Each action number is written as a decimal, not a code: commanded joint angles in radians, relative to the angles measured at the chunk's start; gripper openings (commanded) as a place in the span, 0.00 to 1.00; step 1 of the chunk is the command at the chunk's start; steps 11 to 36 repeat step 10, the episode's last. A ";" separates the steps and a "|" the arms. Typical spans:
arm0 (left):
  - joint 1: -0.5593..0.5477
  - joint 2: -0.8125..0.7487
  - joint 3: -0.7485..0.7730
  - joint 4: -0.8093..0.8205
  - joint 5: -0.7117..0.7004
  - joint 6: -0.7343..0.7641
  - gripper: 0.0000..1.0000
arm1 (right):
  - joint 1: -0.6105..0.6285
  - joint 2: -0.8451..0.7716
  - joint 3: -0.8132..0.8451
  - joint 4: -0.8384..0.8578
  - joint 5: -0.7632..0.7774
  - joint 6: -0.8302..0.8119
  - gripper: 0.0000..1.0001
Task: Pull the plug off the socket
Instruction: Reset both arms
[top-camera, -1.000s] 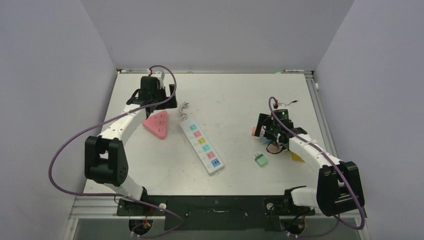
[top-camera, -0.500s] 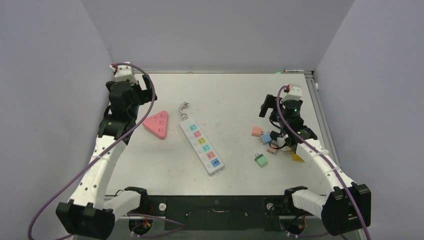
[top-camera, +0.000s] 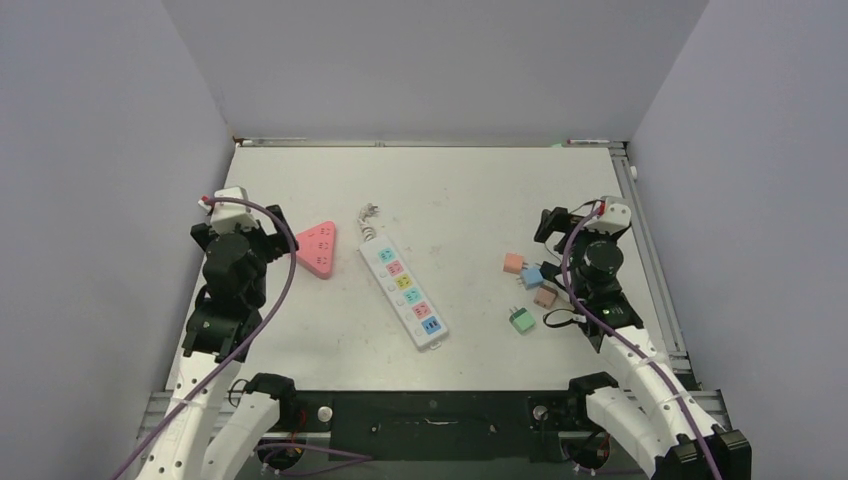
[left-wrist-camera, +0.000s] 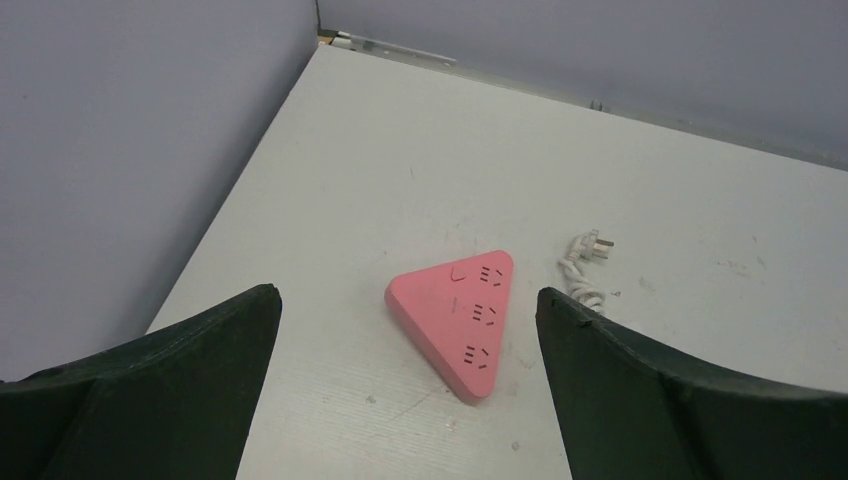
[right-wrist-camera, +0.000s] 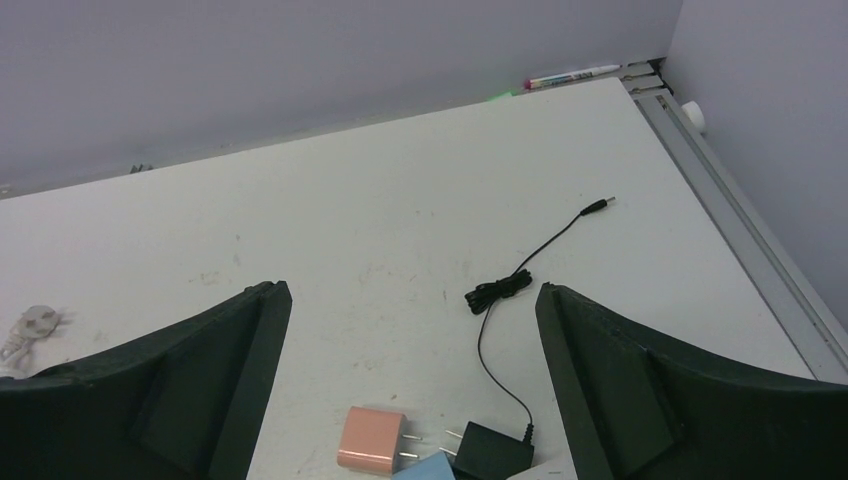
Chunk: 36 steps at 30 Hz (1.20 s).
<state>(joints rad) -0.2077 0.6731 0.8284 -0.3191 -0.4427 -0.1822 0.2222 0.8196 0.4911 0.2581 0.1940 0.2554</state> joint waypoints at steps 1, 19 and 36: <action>-0.003 -0.015 -0.003 0.013 -0.024 -0.012 0.96 | -0.004 -0.010 0.008 0.094 0.036 -0.026 1.00; -0.003 -0.016 -0.001 0.002 -0.036 -0.023 0.96 | -0.005 0.005 0.019 0.091 0.037 -0.027 1.00; -0.003 -0.016 -0.001 0.002 -0.036 -0.023 0.96 | -0.005 0.005 0.019 0.091 0.037 -0.027 1.00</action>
